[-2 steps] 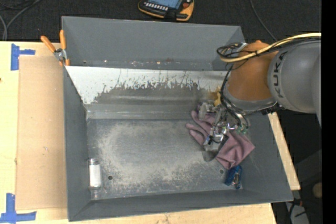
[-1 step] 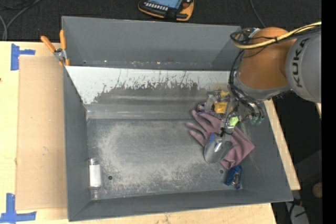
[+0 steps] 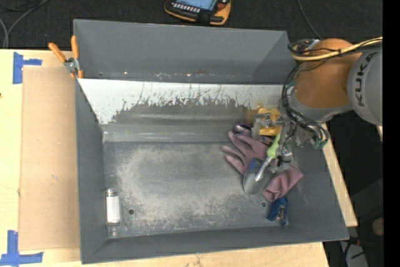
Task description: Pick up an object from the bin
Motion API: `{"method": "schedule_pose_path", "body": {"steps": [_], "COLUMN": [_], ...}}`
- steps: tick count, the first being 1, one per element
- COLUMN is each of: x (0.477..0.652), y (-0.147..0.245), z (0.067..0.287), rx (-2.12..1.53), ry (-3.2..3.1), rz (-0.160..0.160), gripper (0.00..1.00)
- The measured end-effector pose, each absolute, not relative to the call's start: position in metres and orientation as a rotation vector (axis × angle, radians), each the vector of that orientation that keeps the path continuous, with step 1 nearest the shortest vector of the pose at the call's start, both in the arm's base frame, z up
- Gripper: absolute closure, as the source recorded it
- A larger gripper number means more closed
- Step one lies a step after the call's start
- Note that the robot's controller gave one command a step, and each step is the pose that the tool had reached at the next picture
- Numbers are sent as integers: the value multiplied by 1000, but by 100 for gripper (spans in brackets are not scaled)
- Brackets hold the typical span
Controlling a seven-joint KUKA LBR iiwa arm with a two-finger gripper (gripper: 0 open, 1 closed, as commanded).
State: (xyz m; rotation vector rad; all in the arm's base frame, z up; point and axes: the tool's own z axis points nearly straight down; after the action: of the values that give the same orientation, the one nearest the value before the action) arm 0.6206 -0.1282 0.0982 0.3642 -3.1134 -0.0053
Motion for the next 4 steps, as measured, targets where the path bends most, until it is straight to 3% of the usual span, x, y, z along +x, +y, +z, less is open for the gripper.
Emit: {"method": "schedule_pose_path", "body": {"steps": [1, 2, 4], "x": [607, 571, 570], "y": [-88, -119, -118], "z": [71, 71, 79], "rx": [162, 662, 662], "ry": [-3150, -3079, -3078], "rz": [-3, -5, -6], "gripper": [0, 100, 100]}}
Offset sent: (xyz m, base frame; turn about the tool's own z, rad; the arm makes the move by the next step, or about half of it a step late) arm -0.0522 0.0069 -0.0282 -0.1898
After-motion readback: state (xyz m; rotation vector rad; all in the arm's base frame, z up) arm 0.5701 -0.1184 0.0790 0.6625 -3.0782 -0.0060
